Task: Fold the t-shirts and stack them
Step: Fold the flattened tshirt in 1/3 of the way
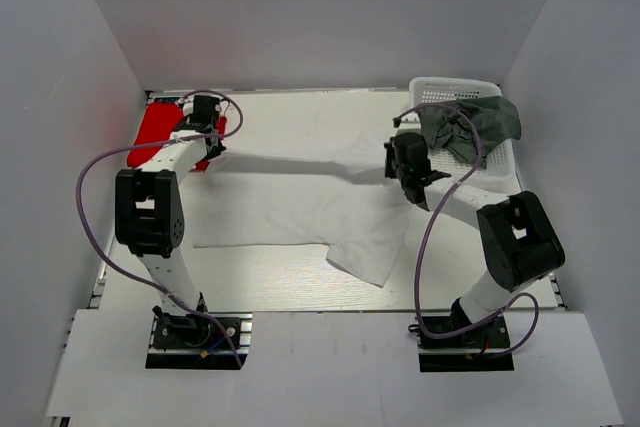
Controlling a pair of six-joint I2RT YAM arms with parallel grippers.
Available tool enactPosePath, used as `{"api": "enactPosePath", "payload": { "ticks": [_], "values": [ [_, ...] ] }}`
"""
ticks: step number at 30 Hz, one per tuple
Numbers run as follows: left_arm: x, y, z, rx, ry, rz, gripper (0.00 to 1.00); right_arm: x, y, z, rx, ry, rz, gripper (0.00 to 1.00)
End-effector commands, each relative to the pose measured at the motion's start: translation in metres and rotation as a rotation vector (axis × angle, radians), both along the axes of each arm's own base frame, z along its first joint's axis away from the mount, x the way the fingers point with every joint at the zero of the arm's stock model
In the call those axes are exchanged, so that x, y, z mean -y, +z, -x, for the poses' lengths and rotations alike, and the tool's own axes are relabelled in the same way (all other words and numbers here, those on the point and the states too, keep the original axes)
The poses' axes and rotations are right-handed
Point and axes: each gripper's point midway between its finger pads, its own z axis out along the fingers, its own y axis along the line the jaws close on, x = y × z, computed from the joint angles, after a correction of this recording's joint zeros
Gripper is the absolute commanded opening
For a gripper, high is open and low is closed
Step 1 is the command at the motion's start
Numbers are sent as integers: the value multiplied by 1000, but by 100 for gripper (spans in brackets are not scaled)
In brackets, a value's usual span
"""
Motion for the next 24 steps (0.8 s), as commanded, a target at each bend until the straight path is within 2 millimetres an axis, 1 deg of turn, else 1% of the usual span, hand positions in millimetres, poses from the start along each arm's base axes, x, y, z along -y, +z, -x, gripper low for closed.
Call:
{"api": "enactPosePath", "payload": {
  "ticks": [1,2,3,4,5,6,7,8,9,10,11,12,13,14,15,16,17,18,19,20,21,22,23,24],
  "values": [
    [-3,-4,13,-49,36,15,8,-11,-13,17,-43,14,-57,0],
    [-3,-6,18,-64,46,21,21,-13,-18,25,-69,18,-59,0],
    [-3,-8,21,-78,57,27,28,-17,-16,28,-72,29,-72,17],
    [-4,-11,29,-104,80,26,32,-18,-16,34,-79,28,-80,27],
    [-4,-7,32,-102,88,31,47,-18,-15,37,-81,30,-82,35],
    [-6,-4,35,-102,100,28,53,-21,-2,38,-56,41,-98,42],
    [-6,-2,39,-106,100,28,64,-21,2,38,-52,41,-97,47],
    [-8,9,44,-95,107,19,81,-23,5,39,-51,50,-95,47],
    [-8,14,46,-86,115,25,85,-27,18,40,-28,74,-106,51],
    [-10,24,46,-70,120,18,90,-30,25,39,-19,84,-114,56],
    [-10,33,52,-63,131,25,99,-34,33,37,-5,93,-119,58],
    [-10,42,49,-37,130,29,99,-37,39,37,9,109,-118,61],
    [-8,51,46,-12,125,40,99,-38,45,33,24,110,-115,63],
    [-1,54,46,-5,106,52,99,-45,52,28,45,127,-121,64],
    [9,64,38,33,67,74,99,-46,46,23,37,130,-99,72],
    [15,76,26,93,30,92,99,-53,66,11,76,128,-113,80],
    [21,79,20,117,0,116,99,-55,51,8,33,130,-93,90],
    [39,81,13,134,-74,188,99,-58,51,3,30,132,-97,90],
    [47,81,0,161,-112,217,99,-72,45,-10,11,154,-110,90],
    [58,86,-8,180,-160,254,99,-77,41,-14,-7,161,-117,90],
    [63,86,-14,188,-179,273,99,-79,36,-18,-18,158,-116,90],
    [67,73,-19,170,-190,287,99,-88,18,-27,-58,162,-132,90],
    [74,76,-27,182,-218,315,99,-96,23,-34,-56,175,-162,90],
    [78,69,-29,173,-228,328,99,-102,29,-43,-45,175,-185,90]
  ]
}}
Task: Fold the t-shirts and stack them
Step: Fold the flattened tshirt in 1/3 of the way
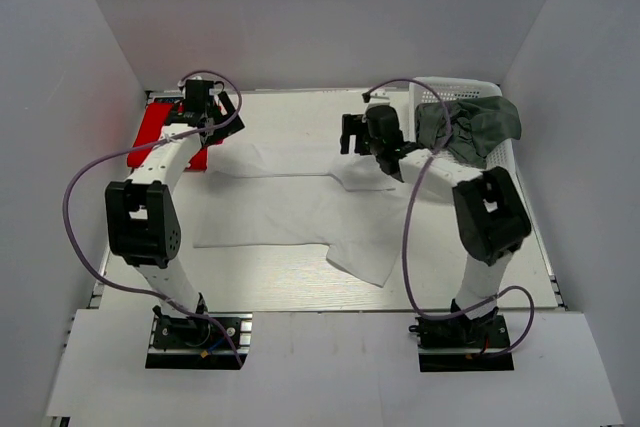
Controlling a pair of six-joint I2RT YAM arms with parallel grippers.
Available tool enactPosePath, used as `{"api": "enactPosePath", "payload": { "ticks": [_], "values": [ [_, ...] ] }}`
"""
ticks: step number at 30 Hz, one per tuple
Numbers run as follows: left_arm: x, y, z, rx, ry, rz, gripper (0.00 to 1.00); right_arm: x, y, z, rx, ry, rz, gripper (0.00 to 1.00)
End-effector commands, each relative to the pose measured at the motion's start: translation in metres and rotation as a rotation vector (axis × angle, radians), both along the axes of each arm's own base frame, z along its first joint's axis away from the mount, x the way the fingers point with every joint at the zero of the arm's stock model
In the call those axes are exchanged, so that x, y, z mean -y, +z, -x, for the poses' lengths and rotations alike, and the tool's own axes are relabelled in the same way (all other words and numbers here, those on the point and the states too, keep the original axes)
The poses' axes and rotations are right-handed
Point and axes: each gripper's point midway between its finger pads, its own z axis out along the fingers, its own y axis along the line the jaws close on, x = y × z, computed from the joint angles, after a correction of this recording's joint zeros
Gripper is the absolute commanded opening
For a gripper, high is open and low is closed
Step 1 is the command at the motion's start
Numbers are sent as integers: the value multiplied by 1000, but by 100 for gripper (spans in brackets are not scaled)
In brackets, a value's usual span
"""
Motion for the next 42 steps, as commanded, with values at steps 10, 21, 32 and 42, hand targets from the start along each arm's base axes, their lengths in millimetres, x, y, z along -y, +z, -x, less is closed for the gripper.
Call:
{"api": "enactPosePath", "payload": {
  "ticks": [10,21,32,42],
  "values": [
    [16,-93,-19,-156,-66,62,99,-5,-84,-49,-220,-106,-105,90],
    [-11,-129,12,-270,44,-27,99,48,-112,-47,-272,-237,-69,90],
    [8,-57,-4,-140,-19,14,99,-5,-18,-52,-57,110,-119,90],
    [-26,3,86,-85,264,18,99,9,25,30,22,151,-21,90]
  ]
}}
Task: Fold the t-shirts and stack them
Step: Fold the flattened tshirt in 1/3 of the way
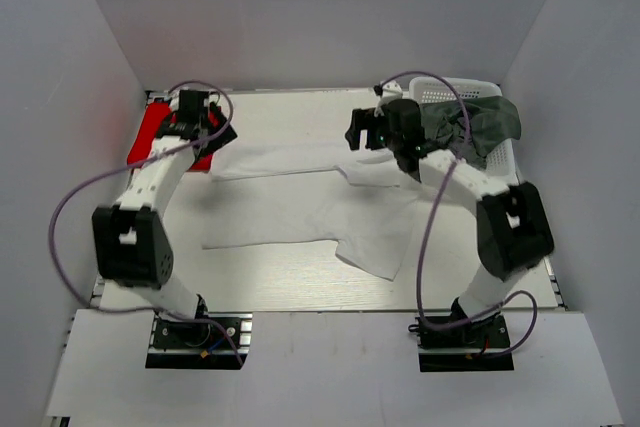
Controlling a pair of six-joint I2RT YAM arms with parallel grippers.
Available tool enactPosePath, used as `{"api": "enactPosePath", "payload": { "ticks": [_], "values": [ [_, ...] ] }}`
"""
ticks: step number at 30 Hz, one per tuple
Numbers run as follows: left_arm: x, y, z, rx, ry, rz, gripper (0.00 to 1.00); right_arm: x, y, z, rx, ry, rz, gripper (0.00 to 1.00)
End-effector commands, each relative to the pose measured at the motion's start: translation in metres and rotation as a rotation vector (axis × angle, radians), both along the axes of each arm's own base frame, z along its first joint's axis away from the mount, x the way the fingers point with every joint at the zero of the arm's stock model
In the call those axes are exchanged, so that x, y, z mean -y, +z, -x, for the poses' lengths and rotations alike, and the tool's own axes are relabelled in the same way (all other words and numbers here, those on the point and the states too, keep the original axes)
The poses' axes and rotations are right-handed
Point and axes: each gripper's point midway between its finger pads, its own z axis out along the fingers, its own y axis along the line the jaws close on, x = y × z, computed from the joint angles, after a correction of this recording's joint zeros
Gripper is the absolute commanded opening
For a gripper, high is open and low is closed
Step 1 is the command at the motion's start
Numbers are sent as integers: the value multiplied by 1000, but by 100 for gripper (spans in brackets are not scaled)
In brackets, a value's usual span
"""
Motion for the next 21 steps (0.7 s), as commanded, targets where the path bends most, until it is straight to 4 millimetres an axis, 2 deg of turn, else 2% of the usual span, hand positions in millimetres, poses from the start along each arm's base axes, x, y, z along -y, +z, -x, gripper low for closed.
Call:
{"api": "enactPosePath", "payload": {
  "ticks": [1,2,3,4,5,6,8,9,10,12,15,17,19,20,21],
  "values": [
    [-18,0,69,-47,222,33,99,9,0,41,32,-2,42,90],
    [-17,-6,81,-50,243,70,99,17,-16,54,2,-25,59,90],
    [-9,-34,106,-111,235,139,99,24,-6,69,13,-51,29,90],
    [-6,-24,115,-54,231,169,99,27,-17,81,-10,-55,39,90],
    [-7,-28,128,-64,254,183,99,32,-10,88,-5,-74,29,90],
    [-12,-46,151,-111,292,169,99,38,-12,97,-11,-104,28,90],
    [-17,-66,196,-159,363,170,99,45,-19,114,-43,-140,8,90],
    [-21,-70,206,-152,371,159,99,51,-13,117,-31,-171,-6,90],
    [-24,-89,225,-189,400,146,99,60,-22,128,-56,-191,1,90],
    [-26,-96,236,-172,426,155,99,64,-21,140,-59,-187,-8,90],
    [-24,-107,236,-188,423,165,97,66,-30,158,-105,-172,-12,90],
    [-32,-106,235,-196,448,120,95,72,-54,176,-179,-166,19,90],
    [-36,-108,234,-211,468,96,93,77,-64,188,-210,-164,30,90],
    [-36,-107,226,-185,467,104,90,79,-68,195,-232,-164,41,90],
    [-34,-112,226,-194,462,112,84,77,-72,202,-251,-147,41,90]
  ]
}}
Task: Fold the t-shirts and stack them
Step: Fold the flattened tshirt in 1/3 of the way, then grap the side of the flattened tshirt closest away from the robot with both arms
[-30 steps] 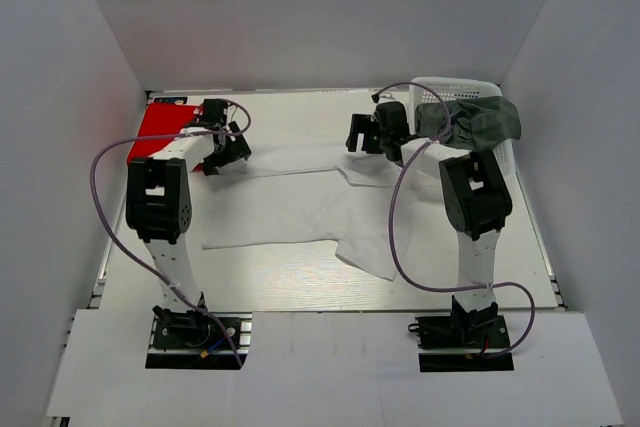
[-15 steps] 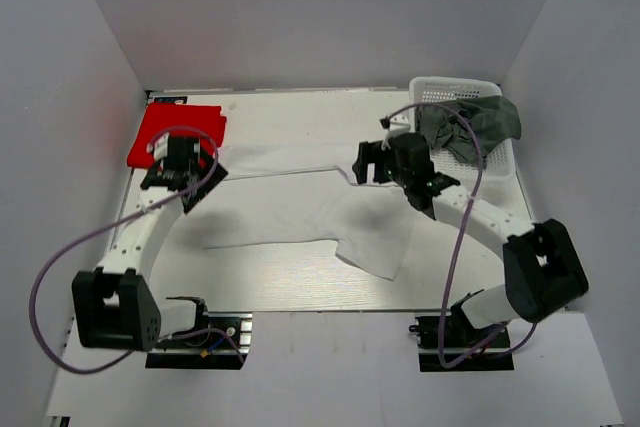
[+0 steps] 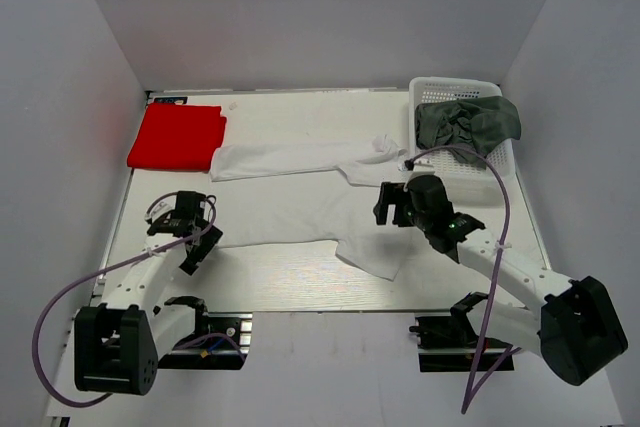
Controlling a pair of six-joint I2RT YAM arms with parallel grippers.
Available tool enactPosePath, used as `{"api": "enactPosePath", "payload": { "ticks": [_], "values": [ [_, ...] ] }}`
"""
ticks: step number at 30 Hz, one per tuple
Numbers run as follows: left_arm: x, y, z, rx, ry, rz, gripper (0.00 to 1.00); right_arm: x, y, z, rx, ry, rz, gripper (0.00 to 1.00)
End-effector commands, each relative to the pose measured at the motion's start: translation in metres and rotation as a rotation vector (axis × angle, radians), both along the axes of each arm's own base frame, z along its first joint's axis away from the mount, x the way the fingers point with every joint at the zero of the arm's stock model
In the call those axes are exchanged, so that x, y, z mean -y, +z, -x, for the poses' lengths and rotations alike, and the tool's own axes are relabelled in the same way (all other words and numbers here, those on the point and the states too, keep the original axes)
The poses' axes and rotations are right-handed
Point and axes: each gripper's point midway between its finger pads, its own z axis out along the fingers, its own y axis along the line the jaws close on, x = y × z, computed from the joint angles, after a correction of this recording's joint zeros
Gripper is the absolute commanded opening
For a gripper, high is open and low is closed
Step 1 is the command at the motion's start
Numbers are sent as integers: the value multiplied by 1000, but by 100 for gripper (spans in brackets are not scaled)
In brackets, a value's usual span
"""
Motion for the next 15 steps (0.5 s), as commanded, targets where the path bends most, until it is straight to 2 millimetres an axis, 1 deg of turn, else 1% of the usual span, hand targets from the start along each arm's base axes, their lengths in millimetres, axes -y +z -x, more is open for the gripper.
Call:
{"api": "enactPosePath", "payload": {
  "ticks": [1,2,3,4,6,7,8,9,10,11,12,13,14,15],
  "values": [
    [-5,7,-22,72,41,-23,81,4,-20,27,-101,12,12,90],
    [-3,1,-25,65,27,-16,75,5,-25,33,-120,20,19,90],
    [-3,-3,-24,48,26,-18,69,3,-29,40,-142,35,23,90],
    [-3,-5,-26,45,26,-18,65,2,-29,44,-146,44,16,90],
    [-3,-13,-25,11,26,-21,55,-3,-38,56,-176,81,28,90],
    [-1,-16,-23,-4,21,-9,46,-3,-41,59,-187,94,38,90],
    [1,-17,-30,17,18,3,42,-7,-45,65,-198,118,51,90],
    [1,-19,-29,3,18,2,27,-5,-51,74,-226,137,71,90],
    [1,-24,-29,-9,18,1,17,-7,-53,77,-232,161,83,90],
    [3,-27,-28,-25,15,8,6,-10,-59,87,-252,193,95,90],
    [5,-26,-30,-30,4,14,0,-13,-59,91,-253,214,87,90],
    [5,-25,-33,-30,3,14,0,-13,-61,95,-270,215,92,90],
    [4,-28,-31,-45,-9,8,0,-15,-63,103,-283,234,99,90],
    [4,-28,-31,-46,-9,8,0,-16,-62,106,-289,239,101,90]
  ]
}}
